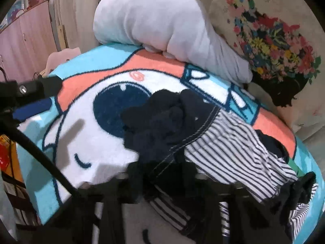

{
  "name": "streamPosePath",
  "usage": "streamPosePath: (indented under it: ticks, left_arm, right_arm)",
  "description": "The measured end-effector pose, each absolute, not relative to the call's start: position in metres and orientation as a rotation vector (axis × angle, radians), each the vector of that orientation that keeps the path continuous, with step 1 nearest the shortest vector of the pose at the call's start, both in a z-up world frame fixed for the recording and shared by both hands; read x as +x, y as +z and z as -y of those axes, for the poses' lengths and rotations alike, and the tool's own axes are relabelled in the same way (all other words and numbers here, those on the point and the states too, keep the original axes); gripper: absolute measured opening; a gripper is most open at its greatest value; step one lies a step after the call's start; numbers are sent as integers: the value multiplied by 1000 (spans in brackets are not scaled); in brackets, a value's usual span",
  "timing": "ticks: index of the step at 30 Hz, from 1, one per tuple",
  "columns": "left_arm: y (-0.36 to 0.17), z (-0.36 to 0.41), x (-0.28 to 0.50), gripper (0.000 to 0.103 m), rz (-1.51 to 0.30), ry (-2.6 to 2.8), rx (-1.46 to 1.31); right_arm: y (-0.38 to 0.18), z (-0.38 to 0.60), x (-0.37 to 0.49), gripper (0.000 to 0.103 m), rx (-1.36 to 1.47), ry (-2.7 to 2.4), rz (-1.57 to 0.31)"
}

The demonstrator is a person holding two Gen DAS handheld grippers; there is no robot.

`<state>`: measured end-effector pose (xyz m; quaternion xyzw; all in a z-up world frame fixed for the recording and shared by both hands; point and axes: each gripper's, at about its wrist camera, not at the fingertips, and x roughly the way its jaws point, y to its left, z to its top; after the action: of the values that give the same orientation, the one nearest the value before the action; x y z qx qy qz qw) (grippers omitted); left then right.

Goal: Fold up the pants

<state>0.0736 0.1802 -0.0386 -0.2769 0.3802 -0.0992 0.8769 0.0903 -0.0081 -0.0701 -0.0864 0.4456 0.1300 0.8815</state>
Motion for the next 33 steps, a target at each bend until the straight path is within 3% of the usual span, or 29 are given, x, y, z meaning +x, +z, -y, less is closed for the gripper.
streamPosePath:
  ticks: [4, 17, 25, 33]
  left_arm:
    - [-43, -171, 83, 60, -828, -256, -615]
    - [-31, -105, 106, 60, -912, -409, -563]
    - [-21, -39, 102, 61, -920, -500, -457]
    - [-24, 16, 93, 61, -945, -573, -340]
  right_arm:
    - [-57, 23, 83, 14, -104, 286, -894]
    - [-5, 136, 38, 14, 334, 299, -736]
    - [-7, 215, 5, 14, 474, 176, -694]
    - [-19, 262, -14, 26, 504, 18, -745]
